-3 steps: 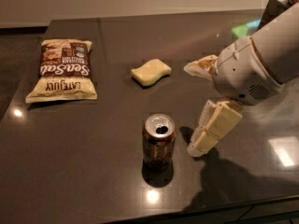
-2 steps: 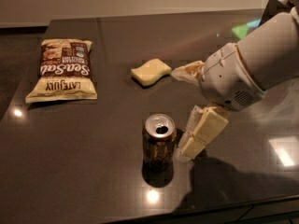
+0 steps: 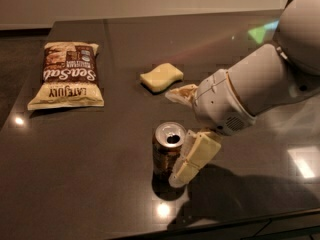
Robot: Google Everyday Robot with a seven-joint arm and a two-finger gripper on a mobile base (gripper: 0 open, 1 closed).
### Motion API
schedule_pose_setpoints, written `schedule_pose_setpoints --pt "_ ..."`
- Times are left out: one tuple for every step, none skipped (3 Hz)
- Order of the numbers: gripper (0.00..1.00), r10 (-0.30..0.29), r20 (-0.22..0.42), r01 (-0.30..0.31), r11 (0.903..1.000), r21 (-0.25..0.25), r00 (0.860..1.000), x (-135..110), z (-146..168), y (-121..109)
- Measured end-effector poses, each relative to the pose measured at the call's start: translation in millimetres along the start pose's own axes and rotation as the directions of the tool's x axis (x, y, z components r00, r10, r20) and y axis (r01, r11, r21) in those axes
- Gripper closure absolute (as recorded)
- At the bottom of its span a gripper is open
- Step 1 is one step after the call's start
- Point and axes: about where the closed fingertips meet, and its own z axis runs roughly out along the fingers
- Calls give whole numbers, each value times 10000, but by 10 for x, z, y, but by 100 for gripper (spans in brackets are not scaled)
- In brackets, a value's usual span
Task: Knock orange can over
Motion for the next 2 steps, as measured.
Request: schedule_pose_setpoints --pt "0 57 86 -56 10000 -65 9999 43 86 -1" --pt "12 19 266 -16 9999 -128 9996 20 103 27"
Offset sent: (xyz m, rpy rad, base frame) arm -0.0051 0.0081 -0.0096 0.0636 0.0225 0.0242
